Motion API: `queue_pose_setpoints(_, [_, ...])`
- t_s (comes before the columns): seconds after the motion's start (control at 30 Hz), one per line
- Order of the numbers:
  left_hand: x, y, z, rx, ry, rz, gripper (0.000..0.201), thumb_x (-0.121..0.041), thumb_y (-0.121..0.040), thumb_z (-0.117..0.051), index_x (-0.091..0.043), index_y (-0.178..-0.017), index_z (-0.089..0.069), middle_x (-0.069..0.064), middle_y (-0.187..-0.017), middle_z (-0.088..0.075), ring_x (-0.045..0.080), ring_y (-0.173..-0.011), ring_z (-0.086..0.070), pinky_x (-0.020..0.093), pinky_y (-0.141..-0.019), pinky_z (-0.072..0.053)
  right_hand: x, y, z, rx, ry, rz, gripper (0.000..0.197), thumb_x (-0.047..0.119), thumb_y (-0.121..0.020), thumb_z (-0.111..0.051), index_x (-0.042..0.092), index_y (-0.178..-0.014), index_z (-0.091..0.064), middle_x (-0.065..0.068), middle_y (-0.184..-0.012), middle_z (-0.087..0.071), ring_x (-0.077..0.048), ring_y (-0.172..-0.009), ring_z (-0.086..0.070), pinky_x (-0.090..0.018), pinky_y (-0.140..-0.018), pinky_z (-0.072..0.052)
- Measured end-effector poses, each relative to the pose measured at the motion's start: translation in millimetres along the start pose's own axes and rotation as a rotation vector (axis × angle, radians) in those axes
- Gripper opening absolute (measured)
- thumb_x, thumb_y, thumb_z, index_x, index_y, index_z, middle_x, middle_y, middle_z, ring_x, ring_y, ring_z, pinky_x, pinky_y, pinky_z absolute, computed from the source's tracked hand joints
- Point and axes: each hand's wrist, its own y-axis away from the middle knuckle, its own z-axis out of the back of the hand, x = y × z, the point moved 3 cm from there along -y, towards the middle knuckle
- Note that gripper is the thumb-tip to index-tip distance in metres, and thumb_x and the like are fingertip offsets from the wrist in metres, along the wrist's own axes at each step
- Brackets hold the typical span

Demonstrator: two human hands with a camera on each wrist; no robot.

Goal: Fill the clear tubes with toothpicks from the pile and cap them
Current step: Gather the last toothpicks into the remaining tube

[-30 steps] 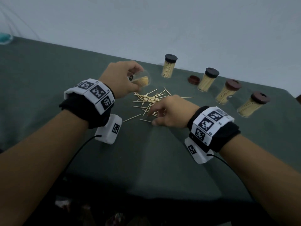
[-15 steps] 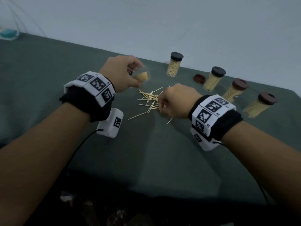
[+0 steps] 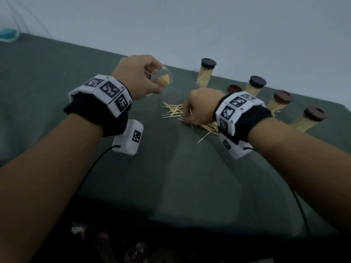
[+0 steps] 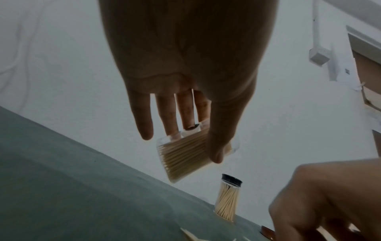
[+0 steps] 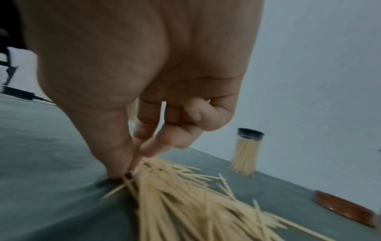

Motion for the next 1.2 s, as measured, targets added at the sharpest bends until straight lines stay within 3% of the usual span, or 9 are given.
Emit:
queue_pose_setpoints(0.1, [1,-3,3,-0.018,0.014,0.012,0.054,-0.023,-0.07,-0.085,-0.021,-0.119,-0.064,-0.003,-0.111,-0.066,0.012,-0.096,-0.061,0.02,-0.085,-0.044,-7,-9,7,-0.041,-0.172,0.004,0.017,0.044,-0.079,-0.072,0.028,-0.083,-0.07,0.014,-0.083,-0.066,-0.011,-0.086,-0.063,-0.023,-0.069,-0.045])
queue_pose_setpoints(0.27, [3,-3,2,-0.029,-0.002,0.012,0.053,-0.023,-0.07,-0.085,-0.019,-0.119,-0.065,-0.003,-0.109,-0.066,0.009,-0.091,-0.058,0.018,-0.083,-0.042,9,-26,0,0.049,-0.077,0.06,0.072,0.063,-0.073,-0.071,0.034,-0.136,-0.052,0.005,-0.129,-0.059,-0.02,-0.119,-0.055,-0.026,-0.084,-0.038])
queue_pose_setpoints(0.33, [3,-2,2,-0.031,-0.006,0.009,0.053,-0.023,-0.071,-0.085,-0.019,-0.119,-0.065,-0.002,-0.11,-0.066,0.009,-0.093,-0.059,0.018,-0.083,-0.042,15,-33,-1,0.04,-0.082,0.086,0.066,0.056,-0.077,-0.072,0.031,-0.135,-0.054,0.005,-0.129,-0.06,-0.02,-0.117,-0.056,-0.026,-0.084,-0.041])
queue_pose_setpoints(0.47, [0,-2,0,-0.021,-0.021,0.004,0.053,-0.025,-0.071,-0.085,-0.02,-0.119,-0.064,-0.001,-0.111,-0.066,0.011,-0.096,-0.06,0.019,-0.083,-0.042,16,-37,-1,0.008,-0.093,0.109,0.036,0.052,-0.077,-0.072,0.032,-0.107,-0.07,0.01,-0.103,-0.068,-0.015,-0.094,-0.063,-0.027,-0.076,-0.048])
queue_pose_setpoints(0.67, [-2,-1,-2,-0.004,-0.023,0.01,0.053,-0.026,-0.071,-0.085,-0.021,-0.119,-0.064,-0.003,-0.111,-0.065,0.011,-0.096,-0.061,0.019,-0.083,-0.041,-7,-28,-7,-0.038,-0.1,0.084,0.009,0.038,-0.075,-0.072,0.029,-0.077,-0.07,0.014,-0.073,-0.068,-0.007,-0.073,-0.063,-0.028,-0.069,-0.055])
queue_pose_setpoints(0.77, [-4,0,-4,0.009,-0.026,0.009,0.054,-0.026,-0.071,-0.085,-0.022,-0.12,-0.064,-0.004,-0.11,-0.065,0.012,-0.097,-0.061,0.019,-0.083,-0.042,-20,-22,-8,-0.006,-0.096,0.075,0.007,0.036,-0.075,-0.074,0.029,-0.076,-0.071,0.016,-0.072,-0.066,-0.006,-0.074,-0.063,-0.022,-0.06,-0.047])
queue_pose_setpoints(0.9, [-6,0,-7,0.031,-0.015,0.009,0.054,-0.026,-0.07,-0.085,-0.022,-0.12,-0.064,-0.004,-0.11,-0.065,0.011,-0.096,-0.061,0.02,-0.083,-0.042,-38,-19,-2,-0.012,-0.298,-0.014,0.025,0.057,-0.071,-0.075,0.033,-0.081,-0.071,0.017,-0.078,-0.067,-0.001,-0.077,-0.062,-0.022,-0.061,-0.043])
queue_pose_setpoints(1.07, [-7,0,-10,0.053,-0.026,0.004,0.055,-0.027,-0.071,-0.085,-0.022,-0.121,-0.063,-0.006,-0.109,-0.065,0.01,-0.094,-0.06,0.019,-0.083,-0.041,-59,-30,-7,0.032,-0.19,-0.156,0.051,0.064,-0.085,-0.055,0.036,-0.128,-0.056,0.002,-0.139,-0.051,-0.022,-0.124,-0.051,-0.035,-0.098,-0.038])
queue_pose_setpoints(1.2, [-7,0,-12,0.077,-0.037,0.008,0.056,-0.029,-0.07,-0.085,-0.024,-0.122,-0.063,-0.006,-0.11,-0.065,0.009,-0.096,-0.06,0.02,-0.082,-0.041,-59,-31,-15,-0.003,-0.177,-0.128,0.038,0.051,-0.089,-0.058,0.036,-0.124,-0.061,0.002,-0.127,-0.06,-0.02,-0.112,-0.057,-0.027,-0.086,-0.04])
